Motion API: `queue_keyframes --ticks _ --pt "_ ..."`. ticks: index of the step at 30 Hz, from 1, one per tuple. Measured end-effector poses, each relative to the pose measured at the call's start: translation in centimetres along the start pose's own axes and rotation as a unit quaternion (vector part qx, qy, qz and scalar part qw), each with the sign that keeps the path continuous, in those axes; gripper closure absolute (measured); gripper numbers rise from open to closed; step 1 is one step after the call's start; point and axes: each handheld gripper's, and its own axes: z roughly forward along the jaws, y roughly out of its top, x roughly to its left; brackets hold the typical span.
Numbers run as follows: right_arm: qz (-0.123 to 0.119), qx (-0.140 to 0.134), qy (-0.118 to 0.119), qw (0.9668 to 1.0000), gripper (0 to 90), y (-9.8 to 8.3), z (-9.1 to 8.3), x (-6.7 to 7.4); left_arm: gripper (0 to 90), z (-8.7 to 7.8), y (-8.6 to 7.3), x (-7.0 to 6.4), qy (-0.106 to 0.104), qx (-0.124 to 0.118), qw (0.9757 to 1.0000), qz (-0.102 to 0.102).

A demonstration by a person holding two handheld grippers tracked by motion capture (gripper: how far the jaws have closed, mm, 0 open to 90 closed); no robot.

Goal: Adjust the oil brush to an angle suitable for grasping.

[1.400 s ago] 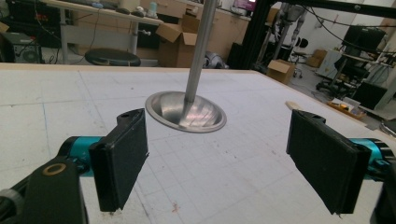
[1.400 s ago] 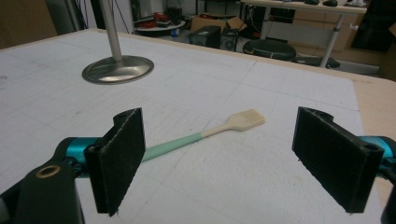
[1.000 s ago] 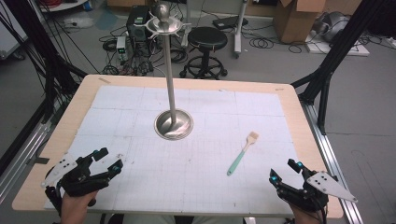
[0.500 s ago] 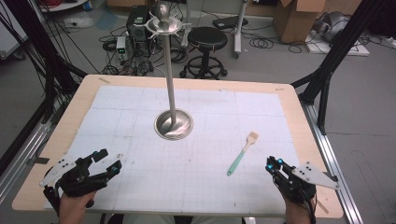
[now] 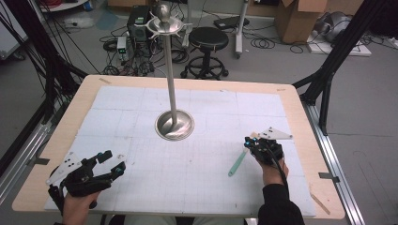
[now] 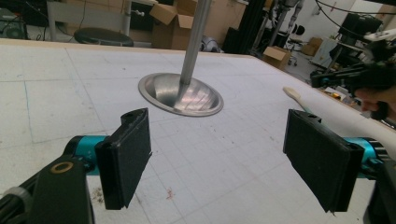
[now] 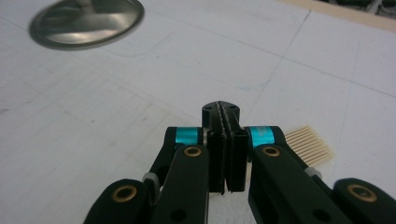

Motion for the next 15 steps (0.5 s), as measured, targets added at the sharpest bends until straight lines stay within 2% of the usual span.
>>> queue_keyframes --ticks 4,7,9,11,13,15 --pt "0.019 0.029 -0.005 0.9994 89.3 -0.1 1.8 -1.0 23.8 -0.1 -0.1 0.2 0.001 0.0 1.0 -0.006" --pt "0.003 0.052 -0.012 0.9986 89.2 0.1 2.9 -0.8 23.8 -0.1 -0.1 0.3 0.001 0.001 1.0 -0.008" --pt "-0.02 0.074 -0.021 0.9968 89.2 0.1 3.6 -0.6 23.8 -0.1 -0.2 0.2 0.0 0.003 1.0 -0.007" --pt "-0.026 0.095 -0.029 0.9947 89.1 -0.2 4.0 -0.6 23.8 0.0 -0.2 0.2 -0.001 0.005 1.0 -0.008" --pt "-0.022 0.09 -0.039 0.995 89.1 -0.3 3.9 -0.7 23.9 -0.1 -0.2 0.2 0.0 0.005 1.0 -0.008" --pt "-0.027 0.096 -0.046 0.994 89.2 -0.5 3.6 -0.8 23.9 -0.1 -0.2 0.2 0.0 0.004 1.0 -0.009"
